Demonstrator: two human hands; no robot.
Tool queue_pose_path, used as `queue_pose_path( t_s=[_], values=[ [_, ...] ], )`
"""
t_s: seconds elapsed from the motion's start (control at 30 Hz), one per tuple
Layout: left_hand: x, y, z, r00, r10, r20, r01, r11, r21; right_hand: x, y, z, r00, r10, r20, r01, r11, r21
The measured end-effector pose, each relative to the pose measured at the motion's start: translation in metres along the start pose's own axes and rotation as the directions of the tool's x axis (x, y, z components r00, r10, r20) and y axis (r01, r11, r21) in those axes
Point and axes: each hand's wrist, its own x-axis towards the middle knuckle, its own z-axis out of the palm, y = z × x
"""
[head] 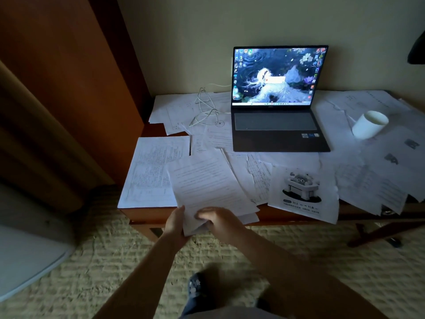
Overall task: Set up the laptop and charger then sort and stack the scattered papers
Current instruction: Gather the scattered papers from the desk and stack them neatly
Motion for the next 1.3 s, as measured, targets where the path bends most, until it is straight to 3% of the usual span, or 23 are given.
queue_pose_path(
  t_s=[0.17,0.23,0.3,0.33,0.4,0.57,0.67,0.83,0.9,1.1,1.3],
  values=[
    [0.0,0.0,0.005,0.992,0.126,-0.022,-0.118,0.964,0.239,-0.006,0.001,0.003,0.989,0.096,0.114,-0.106,0.991,0.079],
    [0.003,-0.004,0.008,0.971,0.235,-0.036,-0.201,0.893,0.404,-0.009,0.0,-0.003,0.976,0.164,0.141,-0.182,0.975,0.127],
    [0.003,-0.007,0.008,0.905,0.424,-0.038,-0.308,0.712,0.632,-0.013,0.008,-0.011,0.969,0.236,0.068,-0.243,0.961,0.135],
    [0.001,-0.009,0.01,0.864,0.504,-0.012,-0.367,0.643,0.672,-0.015,0.016,-0.015,0.963,0.269,-0.008,-0.266,0.958,0.111],
    [-0.004,-0.012,0.016,0.808,0.588,0.044,-0.471,0.599,0.648,-0.021,0.035,-0.029,0.926,0.343,-0.16,-0.335,0.939,0.07],
    [-0.01,-0.025,0.044,0.803,0.589,0.091,-0.502,0.587,0.635,-0.044,0.079,-0.059,0.837,0.483,-0.257,-0.495,0.869,0.02],
    [-0.017,-0.038,0.062,0.82,0.57,0.05,-0.491,0.656,0.573,-0.059,0.099,-0.074,0.797,0.532,-0.285,-0.561,0.827,-0.025],
    [-0.024,-0.062,0.076,0.843,0.533,0.069,-0.464,0.657,0.594,-0.086,0.145,-0.086,0.785,0.59,-0.189,-0.609,0.68,-0.408],
    [-0.026,-0.071,0.077,0.847,0.53,0.042,-0.448,0.668,0.594,-0.094,0.159,-0.088,0.768,0.614,-0.183,-0.618,0.634,-0.465],
    [-0.028,-0.089,0.083,0.871,0.49,-0.039,-0.373,0.71,0.598,-0.112,0.177,-0.104,0.83,0.462,-0.312,-0.556,0.654,-0.512],
    [-0.041,-0.101,0.091,0.838,0.534,-0.113,-0.386,0.725,0.57,-0.114,0.168,-0.123,0.751,0.551,-0.364,-0.66,0.614,-0.434]
  ],
)
